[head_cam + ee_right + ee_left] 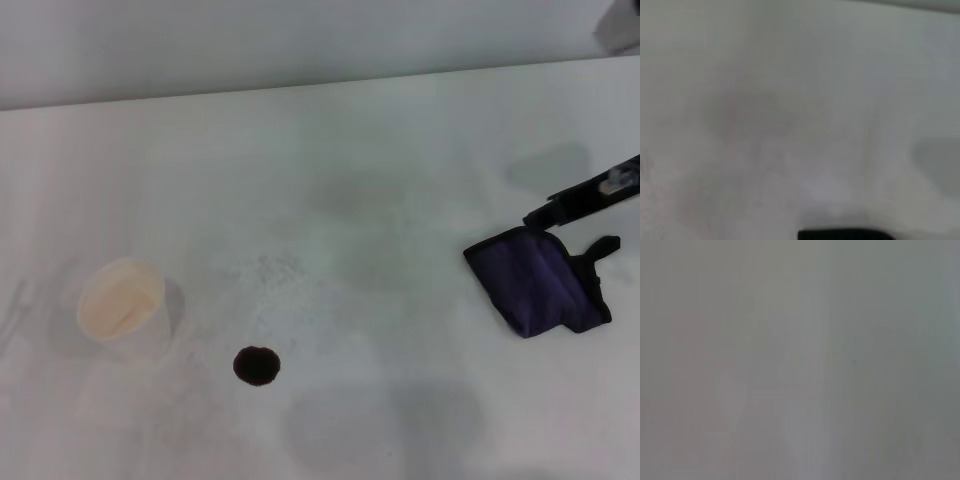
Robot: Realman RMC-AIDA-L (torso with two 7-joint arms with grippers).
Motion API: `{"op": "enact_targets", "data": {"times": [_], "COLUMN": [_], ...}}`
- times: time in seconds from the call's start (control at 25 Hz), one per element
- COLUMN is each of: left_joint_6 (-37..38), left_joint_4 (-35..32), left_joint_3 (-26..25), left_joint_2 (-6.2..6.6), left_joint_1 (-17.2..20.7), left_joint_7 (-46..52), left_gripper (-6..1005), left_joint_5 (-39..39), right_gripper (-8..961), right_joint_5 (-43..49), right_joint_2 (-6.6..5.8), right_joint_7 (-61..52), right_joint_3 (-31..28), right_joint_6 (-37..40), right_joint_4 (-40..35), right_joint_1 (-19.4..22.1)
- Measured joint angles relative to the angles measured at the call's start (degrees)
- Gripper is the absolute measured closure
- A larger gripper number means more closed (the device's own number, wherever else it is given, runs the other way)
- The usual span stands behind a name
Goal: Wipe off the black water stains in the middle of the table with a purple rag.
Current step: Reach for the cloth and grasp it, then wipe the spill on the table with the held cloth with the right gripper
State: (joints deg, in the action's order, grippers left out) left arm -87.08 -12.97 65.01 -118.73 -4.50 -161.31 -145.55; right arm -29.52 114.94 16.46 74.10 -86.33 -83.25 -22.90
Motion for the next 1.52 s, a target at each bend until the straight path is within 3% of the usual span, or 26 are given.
{"op": "enact_targets", "data": {"times": [0.32, 0.64, 1.36, 1.52], "left_joint_6": [0.3, 0.5, 1.4, 1.9], "left_joint_4": [0.0, 0.0, -0.4, -0.7], "left_joint_3": [-0.5, -1.3, -2.0, -2.0], "left_joint_2": [0.0, 0.01, 0.39, 0.44], "left_joint_1": [-1.0, -1.3, -2.3, -2.4], "left_joint_7": [-0.6, -0.6, -0.6, -0.6], "left_gripper": [112, 112, 112, 112], "left_joint_5": [-0.1, -0.1, -0.1, -0.1], "right_gripper": [504, 504, 549, 717], "right_joint_5": [5.5, 7.3, 8.0, 7.9], "right_joint_2": [0.12, 0.36, 0.46, 0.53], "right_joint_7": [-5.7, -5.8, -6.3, -6.4], "right_joint_3": [6.8, 8.4, 12.7, 13.3], "right_joint_6": [-0.3, 1.8, 3.7, 3.3], "right_joint_4": [2.3, 12.3, 18.4, 16.7], "right_joint_1": [-2.1, -5.6, -9.6, -9.5]}}
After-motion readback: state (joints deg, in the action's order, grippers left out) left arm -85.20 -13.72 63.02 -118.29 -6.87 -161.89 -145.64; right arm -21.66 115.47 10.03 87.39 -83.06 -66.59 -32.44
